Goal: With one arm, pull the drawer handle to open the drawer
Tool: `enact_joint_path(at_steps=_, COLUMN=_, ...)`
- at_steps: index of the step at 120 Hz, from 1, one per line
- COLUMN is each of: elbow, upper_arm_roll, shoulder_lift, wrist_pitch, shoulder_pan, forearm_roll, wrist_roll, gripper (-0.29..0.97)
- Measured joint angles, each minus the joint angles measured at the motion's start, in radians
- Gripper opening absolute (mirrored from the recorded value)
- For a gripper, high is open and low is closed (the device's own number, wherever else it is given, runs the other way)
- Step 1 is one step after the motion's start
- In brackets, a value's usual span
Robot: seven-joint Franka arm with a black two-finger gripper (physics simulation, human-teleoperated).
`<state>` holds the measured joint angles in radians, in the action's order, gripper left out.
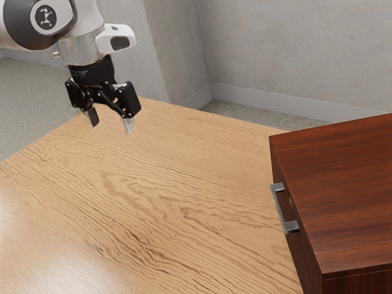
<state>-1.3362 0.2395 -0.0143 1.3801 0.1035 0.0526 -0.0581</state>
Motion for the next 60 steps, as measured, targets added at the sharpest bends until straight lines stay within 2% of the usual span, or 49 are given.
enact_joint_path(at_steps=26, elbow=0.002, upper_arm_roll=0.007, shoulder_lift=-0.003, wrist_pitch=0.024, shoulder_pan=-0.027, forearm_roll=-0.043, wrist_roll=0.054, gripper=0.68)
enact_joint_path(at_steps=39, elbow=0.158, upper_arm_roll=0.014, shoulder_lift=0.008, wrist_pitch=-0.004, shoulder_pan=-0.028, forearm_roll=-0.063, wrist_roll=0.056, gripper=0.68)
enact_joint_path(at_steps=60, elbow=0.215, upper_arm_roll=-0.014, shoulder_lift=0.005, wrist_pitch=-0.042, shoulder_pan=-0.078, forearm_roll=-0.139, wrist_roll=-0.208, gripper=0.68)
